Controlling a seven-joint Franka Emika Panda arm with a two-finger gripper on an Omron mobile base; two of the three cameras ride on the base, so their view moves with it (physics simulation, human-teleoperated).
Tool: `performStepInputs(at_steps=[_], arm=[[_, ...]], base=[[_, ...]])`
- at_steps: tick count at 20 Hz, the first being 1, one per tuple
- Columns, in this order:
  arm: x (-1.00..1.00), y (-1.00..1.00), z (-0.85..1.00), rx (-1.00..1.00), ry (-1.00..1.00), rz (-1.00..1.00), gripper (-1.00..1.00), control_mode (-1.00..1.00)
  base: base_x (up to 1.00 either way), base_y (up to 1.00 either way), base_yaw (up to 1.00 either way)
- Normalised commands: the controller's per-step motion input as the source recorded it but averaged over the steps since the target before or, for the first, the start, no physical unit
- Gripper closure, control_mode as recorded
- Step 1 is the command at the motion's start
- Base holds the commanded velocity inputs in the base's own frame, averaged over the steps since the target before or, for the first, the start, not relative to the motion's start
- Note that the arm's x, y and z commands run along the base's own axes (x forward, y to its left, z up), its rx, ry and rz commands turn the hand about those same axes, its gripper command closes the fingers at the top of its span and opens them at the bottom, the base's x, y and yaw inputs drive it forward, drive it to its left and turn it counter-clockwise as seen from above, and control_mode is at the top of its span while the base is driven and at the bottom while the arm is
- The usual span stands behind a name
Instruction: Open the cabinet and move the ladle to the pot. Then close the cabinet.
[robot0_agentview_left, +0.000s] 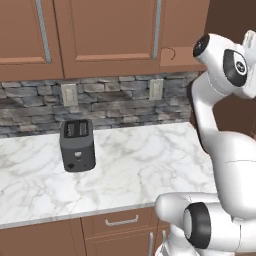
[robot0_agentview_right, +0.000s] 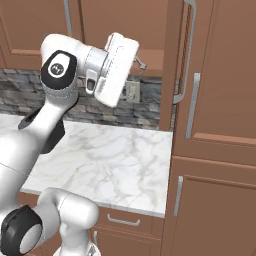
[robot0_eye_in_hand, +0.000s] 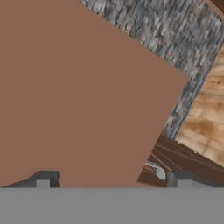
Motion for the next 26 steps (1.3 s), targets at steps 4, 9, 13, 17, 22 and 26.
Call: performStepInputs(at_steps=[4,9,13,17,22,26], arm=[[-0.41,0.81,0.10,-0.31,0.03,0.32,-1.00,-1.00],[-0.31,0.68,0.19,-0.22,0.33,0.42,-1.00,-1.00],[-0.42,0.54,0.29,-0.26,0.25,0.45,-1.00,-1.00],[-0.25,0.40,0.52,-0.23,0.23,0.36,-1.00,-1.00],[-0.25,0.26,0.32,-0.19,0.11,0.29,-1.00,-1.00],[-0.11,0.22,0.00,-0.15,0.00,0.19,-1.00,-1.00]], base=[[0.00,0.00,0.00],[0.00,0.00,0.00],[0.00,0.00,0.00],[0.00,0.00,0.00],[0.00,0.00,0.00],[0.00,0.00,0.00]])
